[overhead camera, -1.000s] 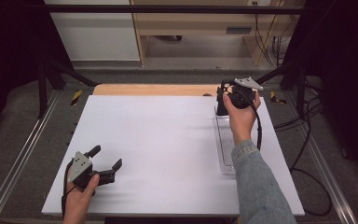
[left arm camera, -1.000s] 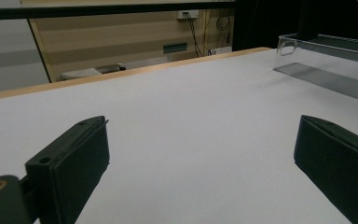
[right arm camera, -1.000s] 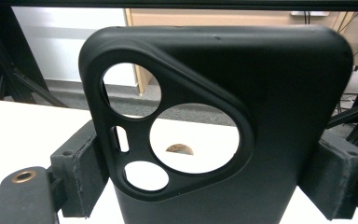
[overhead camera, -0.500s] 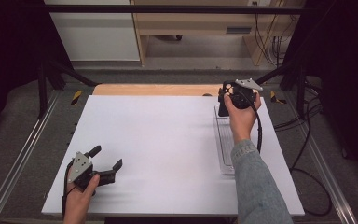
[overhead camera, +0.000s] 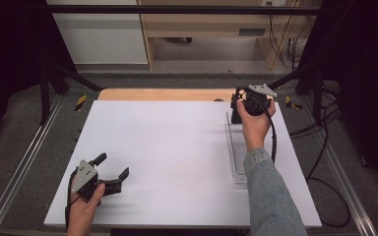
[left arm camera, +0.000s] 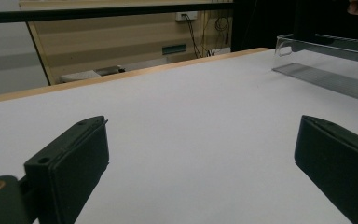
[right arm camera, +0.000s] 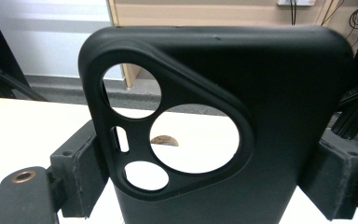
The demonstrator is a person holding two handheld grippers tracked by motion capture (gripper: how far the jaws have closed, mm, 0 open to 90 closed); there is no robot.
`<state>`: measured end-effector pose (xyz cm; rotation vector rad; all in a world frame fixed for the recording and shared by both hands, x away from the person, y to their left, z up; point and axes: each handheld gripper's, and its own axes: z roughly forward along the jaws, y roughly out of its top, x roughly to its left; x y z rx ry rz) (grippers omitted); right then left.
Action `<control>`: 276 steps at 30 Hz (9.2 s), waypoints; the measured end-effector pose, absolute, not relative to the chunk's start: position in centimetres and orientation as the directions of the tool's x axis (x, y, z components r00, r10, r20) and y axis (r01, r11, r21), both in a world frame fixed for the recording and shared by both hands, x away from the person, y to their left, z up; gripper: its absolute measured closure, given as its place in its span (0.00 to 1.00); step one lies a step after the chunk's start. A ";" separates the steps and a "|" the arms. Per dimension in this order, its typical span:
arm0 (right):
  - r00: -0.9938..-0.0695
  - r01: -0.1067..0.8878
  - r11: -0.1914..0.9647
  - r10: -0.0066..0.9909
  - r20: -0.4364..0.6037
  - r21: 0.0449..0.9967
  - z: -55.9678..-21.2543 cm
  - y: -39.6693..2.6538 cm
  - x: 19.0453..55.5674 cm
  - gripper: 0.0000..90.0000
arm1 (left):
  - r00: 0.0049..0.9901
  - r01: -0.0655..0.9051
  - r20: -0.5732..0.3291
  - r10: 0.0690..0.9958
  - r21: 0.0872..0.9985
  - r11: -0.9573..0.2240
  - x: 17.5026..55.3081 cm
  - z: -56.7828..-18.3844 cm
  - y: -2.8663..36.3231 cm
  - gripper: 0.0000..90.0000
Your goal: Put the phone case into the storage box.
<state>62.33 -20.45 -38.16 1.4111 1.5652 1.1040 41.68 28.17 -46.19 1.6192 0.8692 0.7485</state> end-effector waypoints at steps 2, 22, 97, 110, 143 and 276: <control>-0.116 0.355 0.017 0.993 0.026 0.935 -38.2 -20.5 62.3 0.16 | 0.530 0.157 0.029 0.847 0.979 -0.132 41.7 -46.2 28.2 0.03; -0.109 0.359 0.013 0.994 0.028 0.933 -38.6 -20.1 62.7 0.16 | 0.532 0.149 0.031 0.846 0.980 -0.130 41.6 -46.1 28.2 0.03; -0.076 0.372 -0.008 0.996 0.039 0.928 -40.9 -20.3 64.2 0.16 | 0.538 0.152 0.027 0.843 0.980 -0.129 41.7 -46.3 28.0 0.03; -0.078 0.377 -0.002 0.996 0.034 0.926 -41.1 -20.3 64.2 0.16 | 0.539 0.151 0.028 0.842 0.980 -0.129 41.7 -46.3 28.0 0.03; -0.081 0.387 -0.004 0.996 0.038 0.922 -41.6 -20.3 64.2 0.16 | 0.539 0.151 0.028 0.842 0.980 -0.129 41.6 -46.2 28.0 0.03; -0.123 0.453 0.035 0.992 0.024 0.891 -41.1 -20.1 63.5 0.06 | 0.538 0.139 0.034 0.842 0.982 -0.128 41.6 -46.2 28.0 0.03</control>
